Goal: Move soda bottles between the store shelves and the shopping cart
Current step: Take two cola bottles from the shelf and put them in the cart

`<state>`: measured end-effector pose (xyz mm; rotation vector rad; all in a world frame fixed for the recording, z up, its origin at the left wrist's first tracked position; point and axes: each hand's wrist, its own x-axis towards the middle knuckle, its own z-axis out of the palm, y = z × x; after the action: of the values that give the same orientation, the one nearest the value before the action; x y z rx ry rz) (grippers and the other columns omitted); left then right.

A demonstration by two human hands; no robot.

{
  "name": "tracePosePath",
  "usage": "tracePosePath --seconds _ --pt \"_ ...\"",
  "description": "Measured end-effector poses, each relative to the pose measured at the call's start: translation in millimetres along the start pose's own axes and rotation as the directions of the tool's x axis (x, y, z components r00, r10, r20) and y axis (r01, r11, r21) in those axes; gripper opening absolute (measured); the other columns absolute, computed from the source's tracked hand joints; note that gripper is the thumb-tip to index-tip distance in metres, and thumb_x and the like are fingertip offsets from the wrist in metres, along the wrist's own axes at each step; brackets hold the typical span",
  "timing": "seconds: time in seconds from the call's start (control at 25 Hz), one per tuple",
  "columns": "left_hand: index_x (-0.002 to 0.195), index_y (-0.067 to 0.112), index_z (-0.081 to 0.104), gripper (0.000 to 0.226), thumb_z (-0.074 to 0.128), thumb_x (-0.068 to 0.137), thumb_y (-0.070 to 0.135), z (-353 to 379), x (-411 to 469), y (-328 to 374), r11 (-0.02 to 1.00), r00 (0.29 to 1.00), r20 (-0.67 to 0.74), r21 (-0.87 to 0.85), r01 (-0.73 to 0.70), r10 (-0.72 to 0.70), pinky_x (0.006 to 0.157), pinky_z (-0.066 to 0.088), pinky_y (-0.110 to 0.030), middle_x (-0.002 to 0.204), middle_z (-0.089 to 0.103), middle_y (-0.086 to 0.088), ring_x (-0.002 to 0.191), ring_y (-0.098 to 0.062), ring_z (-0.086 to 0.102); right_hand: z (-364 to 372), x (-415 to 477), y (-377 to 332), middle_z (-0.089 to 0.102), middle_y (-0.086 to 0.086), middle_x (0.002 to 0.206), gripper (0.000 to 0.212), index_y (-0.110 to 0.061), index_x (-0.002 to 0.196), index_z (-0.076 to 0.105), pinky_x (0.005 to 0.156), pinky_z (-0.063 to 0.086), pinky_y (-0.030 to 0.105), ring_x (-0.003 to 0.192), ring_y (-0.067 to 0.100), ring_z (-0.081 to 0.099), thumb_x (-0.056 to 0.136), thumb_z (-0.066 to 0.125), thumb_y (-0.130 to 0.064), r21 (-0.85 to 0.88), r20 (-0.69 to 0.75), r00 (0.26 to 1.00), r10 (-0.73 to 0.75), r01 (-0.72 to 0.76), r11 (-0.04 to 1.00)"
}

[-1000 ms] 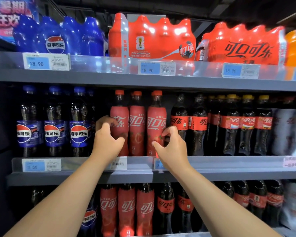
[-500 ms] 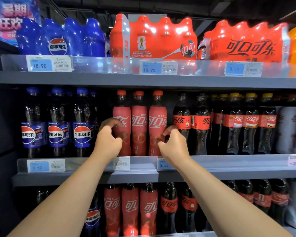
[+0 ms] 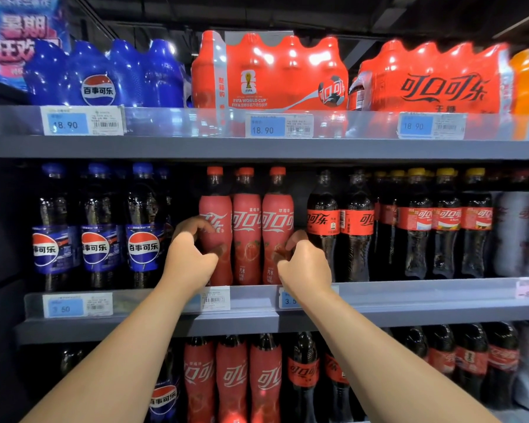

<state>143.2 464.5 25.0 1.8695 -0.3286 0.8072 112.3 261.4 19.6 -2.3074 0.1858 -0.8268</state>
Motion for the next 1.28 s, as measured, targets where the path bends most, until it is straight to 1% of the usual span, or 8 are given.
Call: tracePosePath --seconds 0.08,0.2,0.4,0.56,0.84,1.0,1.12,1.28 --pt "0.096 0.026 0.052 0.046 0.085 0.073 0.004 1 0 1 0.998 0.998 -0.018 -0.018 0.061 -0.061 0.075 0.058 -0.033 0.11 0.063 -0.009 0.092 -0.027 0.065 1 -1 -1 0.058 0.0 0.084 0.022 -0.021 0.1 0.051 0.066 0.044 0.03 0.077 0.026 0.058 0.084 0.065 -0.017 -0.005 -0.009 1.0 0.012 -0.012 1.0" --pt "0.102 0.019 0.044 0.058 0.091 0.069 0.01 6 2 3 0.99 0.99 -0.014 -0.022 0.139 -0.139 0.052 0.046 -0.019 0.09 0.06 -0.002 0.072 -0.015 0.06 2 -3 -1 0.057 0.0 0.082 0.027 -0.023 0.097 0.049 0.065 0.043 0.03 0.077 0.027 0.057 0.078 0.065 -0.015 -0.022 -0.014 1.0 0.008 -0.008 1.0" --pt "0.106 0.017 0.039 0.059 0.088 0.074 0.015 7 6 -3 0.983 0.986 0.013 0.072 0.167 -0.168 0.051 0.04 -0.024 0.086 0.057 -0.001 0.068 -0.013 0.054 3 -2 1 0.063 0.004 0.087 0.023 -0.02 0.096 0.054 0.064 0.041 0.029 0.077 0.028 0.056 0.079 0.063 -0.008 -0.027 -0.035 0.999 0.017 -0.018 0.999" --pt "0.107 0.021 0.039 0.057 0.087 0.076 0.021 6 10 -9 0.977 0.982 0.01 0.108 0.186 -0.189 0.045 0.038 -0.019 0.084 0.058 0.0 0.064 -0.011 0.055 4 -4 1 0.068 0.006 0.092 0.023 -0.019 0.097 0.06 0.066 0.045 0.03 0.084 0.03 0.063 0.078 0.062 -0.006 0.023 -0.044 0.999 0.021 -0.02 1.0" --pt "0.101 0.025 0.041 0.056 0.086 0.069 0.015 9 7 -12 0.985 0.989 -0.066 0.111 0.135 -0.129 0.046 0.039 -0.018 0.088 0.062 -0.004 0.065 -0.014 0.057 6 -13 2 0.07 0.009 0.089 0.011 -0.015 0.091 0.064 0.069 0.053 0.034 0.084 0.034 0.065 0.081 0.066 -0.019 0.008 -0.126 0.99 -0.057 0.059 0.998" --pt "0.099 0.02 0.048 0.055 0.087 0.061 0.011 13 1 -5 0.978 0.988 -0.147 0.21 -0.005 0.037 0.068 0.032 -0.016 0.112 0.046 -0.004 0.084 -0.015 0.045 7 -15 3 0.065 0.011 0.092 0.019 -0.009 0.085 0.065 0.072 0.05 0.036 0.084 0.034 0.062 0.084 0.066 -0.027 -0.003 -0.158 0.982 -0.103 0.104 0.995" --pt "0.099 0.021 0.05 0.051 0.084 0.063 0.013 12 -4 -1 0.971 0.984 -0.168 0.237 -0.012 0.053 0.071 0.034 -0.019 0.122 0.041 -0.003 0.078 -0.007 0.04 4 -15 6 0.068 0.009 0.082 0.023 -0.012 0.072 0.059 0.066 0.046 0.033 0.078 0.029 0.061 0.085 0.066 -0.03 0.016 -0.114 0.988 -0.101 0.104 0.994" --pt "0.103 0.02 0.044 0.056 0.082 0.063 0.01 13 -11 0 0.98 0.972 -0.203 0.184 -0.08 0.118 0.088 0.033 -0.022 0.134 0.036 -0.004 0.101 -0.008 0.038 -1 -15 11 0.068 0.007 0.081 0.024 -0.017 0.071 0.055 0.064 0.037 0.029 0.079 0.024 0.06 0.085 0.069 -0.029 0.06 -0.098 0.99 -0.103 0.109 0.992"
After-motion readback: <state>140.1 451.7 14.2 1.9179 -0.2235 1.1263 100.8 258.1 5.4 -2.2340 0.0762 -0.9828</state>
